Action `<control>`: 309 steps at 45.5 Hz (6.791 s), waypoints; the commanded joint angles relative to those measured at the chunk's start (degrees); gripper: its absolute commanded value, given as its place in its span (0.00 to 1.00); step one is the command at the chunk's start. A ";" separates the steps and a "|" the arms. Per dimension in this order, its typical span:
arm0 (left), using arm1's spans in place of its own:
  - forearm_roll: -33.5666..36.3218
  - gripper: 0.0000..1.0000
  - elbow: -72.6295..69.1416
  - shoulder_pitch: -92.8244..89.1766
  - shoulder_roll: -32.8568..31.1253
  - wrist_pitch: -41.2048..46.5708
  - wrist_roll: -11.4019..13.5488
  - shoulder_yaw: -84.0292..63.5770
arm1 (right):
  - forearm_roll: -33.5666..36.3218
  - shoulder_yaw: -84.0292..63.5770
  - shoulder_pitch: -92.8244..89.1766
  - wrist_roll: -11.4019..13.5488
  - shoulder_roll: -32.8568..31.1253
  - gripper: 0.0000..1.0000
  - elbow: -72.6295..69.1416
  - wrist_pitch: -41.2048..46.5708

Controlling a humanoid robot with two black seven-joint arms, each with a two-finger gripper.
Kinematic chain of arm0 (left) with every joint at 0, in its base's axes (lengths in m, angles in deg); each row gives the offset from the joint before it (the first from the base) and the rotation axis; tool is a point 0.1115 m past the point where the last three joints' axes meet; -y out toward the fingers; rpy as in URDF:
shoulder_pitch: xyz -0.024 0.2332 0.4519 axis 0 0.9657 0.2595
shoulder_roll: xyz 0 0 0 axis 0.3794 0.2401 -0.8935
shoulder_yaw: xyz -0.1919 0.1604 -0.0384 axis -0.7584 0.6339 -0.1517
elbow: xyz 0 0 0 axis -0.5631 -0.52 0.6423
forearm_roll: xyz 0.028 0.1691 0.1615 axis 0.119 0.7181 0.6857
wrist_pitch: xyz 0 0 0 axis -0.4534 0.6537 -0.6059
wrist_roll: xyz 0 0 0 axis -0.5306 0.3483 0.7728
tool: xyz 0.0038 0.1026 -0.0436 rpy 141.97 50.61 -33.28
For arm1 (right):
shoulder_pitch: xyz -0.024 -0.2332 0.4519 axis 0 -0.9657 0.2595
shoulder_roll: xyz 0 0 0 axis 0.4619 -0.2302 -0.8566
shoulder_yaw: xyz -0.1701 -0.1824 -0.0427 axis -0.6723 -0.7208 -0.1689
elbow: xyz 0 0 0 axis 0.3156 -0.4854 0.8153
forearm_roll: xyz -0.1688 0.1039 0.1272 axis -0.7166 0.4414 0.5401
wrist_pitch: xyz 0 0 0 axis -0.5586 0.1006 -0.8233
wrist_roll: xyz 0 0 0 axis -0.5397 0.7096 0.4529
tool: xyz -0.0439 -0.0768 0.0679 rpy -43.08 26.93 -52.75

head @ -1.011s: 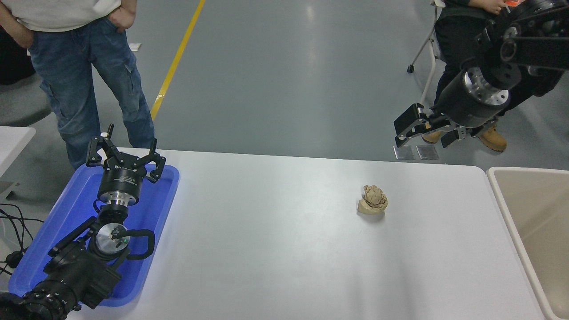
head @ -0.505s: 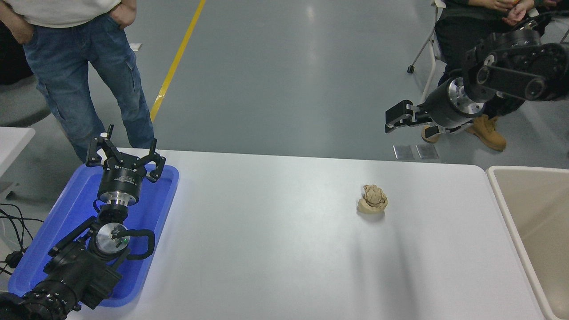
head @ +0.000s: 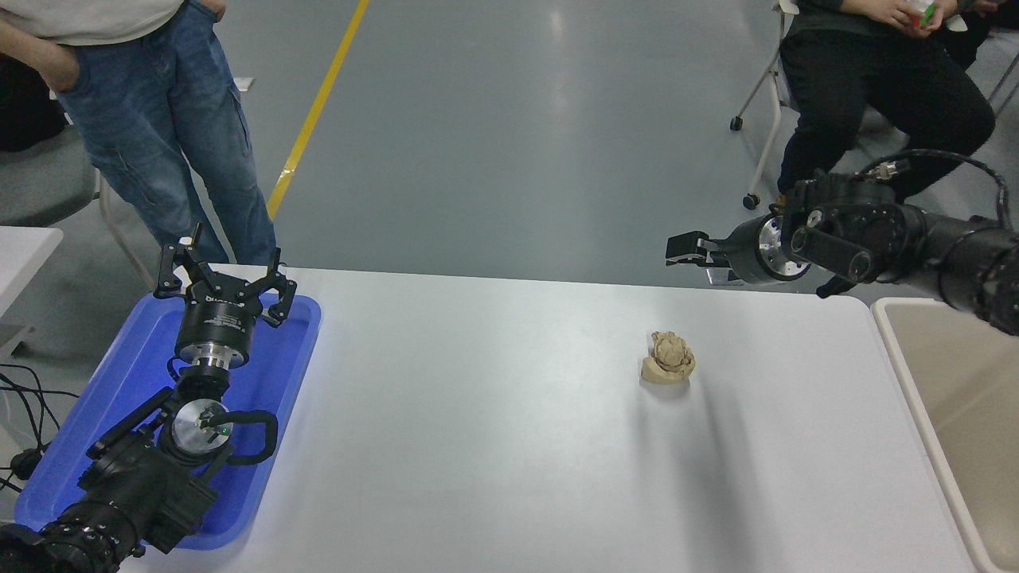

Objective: Pick up paper ball place in dustbin

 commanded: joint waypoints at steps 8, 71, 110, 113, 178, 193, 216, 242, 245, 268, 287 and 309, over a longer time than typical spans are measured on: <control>0.00 1.00 0.00 0.00 0.00 0.00 0.00 0.00 | -0.06 2.86 -11.09 -0.20 2.33 1.00 5.74 -11.28; 0.00 1.00 0.00 0.00 0.00 0.00 0.00 0.00 | -1.11 4.01 -19.62 -6.70 8.13 0.72 6.89 -23.06; 0.00 1.00 0.00 0.00 0.00 0.00 0.00 0.00 | -11.30 3.13 -16.11 -10.13 4.35 0.00 5.31 -21.48; 0.00 1.00 0.00 0.00 0.00 0.00 0.00 0.00 | -11.22 2.25 -14.35 -10.13 2.77 0.00 3.99 -20.25; 0.00 1.00 0.00 0.00 0.00 0.00 0.00 0.00 | -11.22 -8.65 34.70 -10.04 -23.34 0.00 -13.68 20.18; 0.00 1.00 0.00 0.00 0.00 0.09 0.00 0.00 | -12.36 -8.92 33.73 -9.69 -22.99 0.00 -12.63 19.21; 0.00 1.00 0.00 0.00 0.00 0.00 0.00 0.00 | -11.66 -12.26 15.20 -9.43 -25.18 0.00 8.37 12.71; 0.00 1.00 0.00 0.00 0.00 0.00 0.00 0.00 | 2.05 -10.06 -14.16 -8.55 -25.45 0.00 32.64 5.86; 0.00 1.00 0.00 0.00 0.00 0.00 0.00 0.00 | 2.40 -8.31 -16.80 -8.20 -25.45 0.00 32.90 3.93; 0.00 1.00 0.00 0.00 0.00 0.00 0.00 0.00 | 2.67 7.60 -36.05 -6.35 -23.96 0.00 32.81 -9.35; 0.00 1.00 0.00 0.00 0.00 0.00 0.00 0.00 | 2.67 12.79 -43.88 -6.44 -18.60 0.00 32.73 -15.06; 0.00 1.00 0.00 0.00 0.00 0.00 0.00 0.00 | 3.19 13.67 -44.32 -6.35 -16.75 0.37 32.73 -17.35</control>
